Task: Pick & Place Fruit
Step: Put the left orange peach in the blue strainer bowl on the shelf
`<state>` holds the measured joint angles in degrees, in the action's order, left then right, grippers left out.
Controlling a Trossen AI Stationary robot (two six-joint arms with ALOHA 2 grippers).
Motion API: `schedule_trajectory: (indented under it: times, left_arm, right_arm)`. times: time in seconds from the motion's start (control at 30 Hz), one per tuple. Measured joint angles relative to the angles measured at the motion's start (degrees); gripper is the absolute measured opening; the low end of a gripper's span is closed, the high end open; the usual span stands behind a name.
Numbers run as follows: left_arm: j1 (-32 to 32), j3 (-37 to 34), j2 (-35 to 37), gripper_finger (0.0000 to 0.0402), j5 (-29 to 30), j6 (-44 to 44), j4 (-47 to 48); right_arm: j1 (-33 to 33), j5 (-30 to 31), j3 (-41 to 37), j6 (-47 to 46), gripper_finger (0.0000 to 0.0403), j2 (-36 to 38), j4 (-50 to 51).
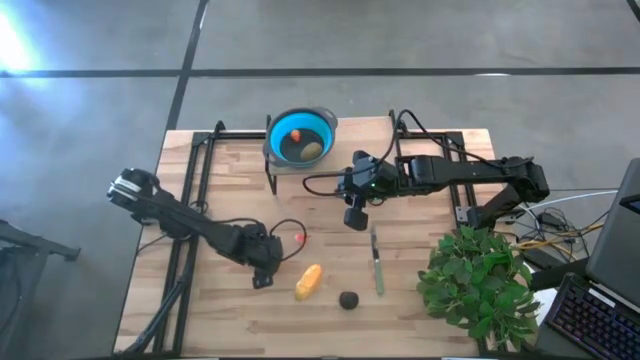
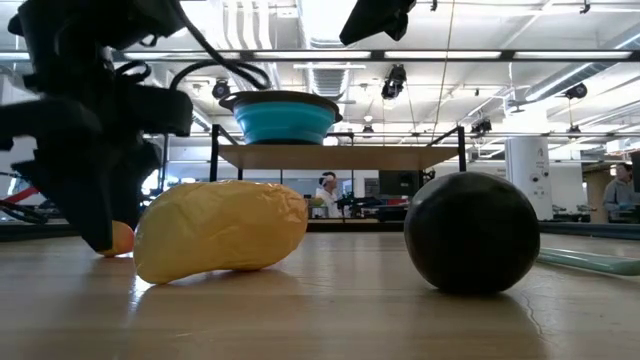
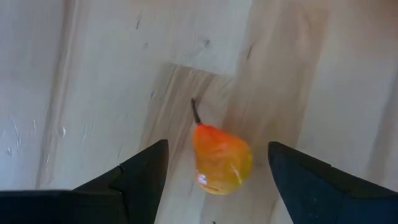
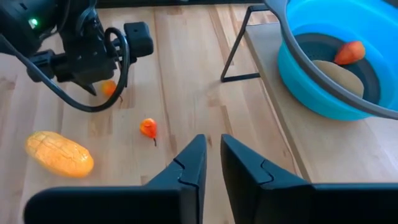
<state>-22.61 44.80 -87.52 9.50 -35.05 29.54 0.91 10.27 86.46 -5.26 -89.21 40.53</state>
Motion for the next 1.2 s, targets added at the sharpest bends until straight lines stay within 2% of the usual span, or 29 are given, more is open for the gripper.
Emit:
schedule_trajectory:
  times: [0.33, 0.93, 1.2]
  left_arm:
    - [0.0, 0.0, -1.1, 0.0268, 1.1, -0.8, -0.2]
    - [0.0, -0.2, -0.4, 0.0108, 0.7, 2.1, 0.3]
    - [0.0, -0.2, 3.7, 0.0108, -1.0, 2.1, 0.2]
  right_arm:
    - [0.0, 0.0, 0.0, 0.7, 0.0075, 0.0, 0.0]
    - [0.0, -0.1, 0.0, 0.0, 0.0105, 0.0, 1.3]
    - [1.1, -0.1, 0.0, -0.3, 0.0093, 0.9, 1.3]
